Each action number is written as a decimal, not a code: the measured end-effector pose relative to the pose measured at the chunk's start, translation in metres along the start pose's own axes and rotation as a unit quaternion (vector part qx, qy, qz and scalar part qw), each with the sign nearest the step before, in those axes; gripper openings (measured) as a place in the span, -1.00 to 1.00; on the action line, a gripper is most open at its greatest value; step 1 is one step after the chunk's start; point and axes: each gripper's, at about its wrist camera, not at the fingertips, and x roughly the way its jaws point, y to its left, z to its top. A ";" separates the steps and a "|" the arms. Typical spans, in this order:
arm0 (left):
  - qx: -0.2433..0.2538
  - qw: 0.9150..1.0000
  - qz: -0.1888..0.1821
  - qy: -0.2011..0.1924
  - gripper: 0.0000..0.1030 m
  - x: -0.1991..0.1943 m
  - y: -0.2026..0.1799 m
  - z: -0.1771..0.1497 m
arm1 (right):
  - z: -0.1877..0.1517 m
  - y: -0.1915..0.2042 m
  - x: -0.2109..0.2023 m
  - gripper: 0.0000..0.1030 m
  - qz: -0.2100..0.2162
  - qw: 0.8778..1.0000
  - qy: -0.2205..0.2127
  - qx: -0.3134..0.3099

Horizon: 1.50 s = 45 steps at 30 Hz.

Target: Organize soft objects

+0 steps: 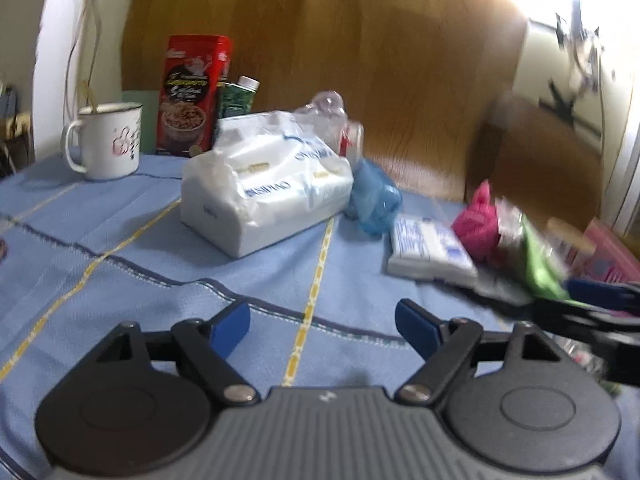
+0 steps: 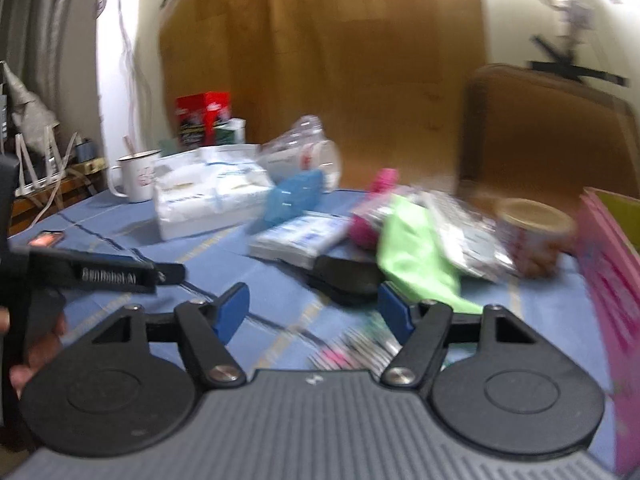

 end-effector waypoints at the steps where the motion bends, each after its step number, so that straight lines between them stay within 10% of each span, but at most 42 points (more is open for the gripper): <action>1: -0.019 1.000 -0.007 -0.002 0.59 -0.001 0.006 0.001 | 0.008 0.005 0.012 0.41 -0.001 1.000 0.010 -0.013; 7: -0.095 0.995 -0.039 0.002 0.59 0.000 0.032 0.004 | 0.022 0.020 0.084 0.33 -0.020 0.995 0.079 -0.065; 12: -0.086 0.996 -0.040 0.000 0.63 -0.002 0.031 0.002 | 0.022 0.028 0.107 -0.43 -0.027 0.991 0.095 -0.094; 18: -0.079 0.996 -0.042 -0.004 0.64 -0.003 0.029 0.003 | 0.014 0.043 0.083 -0.81 -0.020 0.990 0.078 -0.118; 32: -0.048 0.996 -0.072 0.032 0.68 0.003 0.018 0.003 | -0.042 0.050 -0.037 -0.76 0.100 0.984 0.080 -0.122; 36: -0.052 0.994 -0.088 0.048 0.68 0.001 0.014 0.001 | -0.045 0.037 -0.046 0.10 0.098 0.989 0.076 -0.081; 45: -0.066 0.983 -0.140 0.099 0.68 0.005 -0.007 0.004 | -0.044 0.033 -0.029 0.29 0.106 0.988 0.080 -0.075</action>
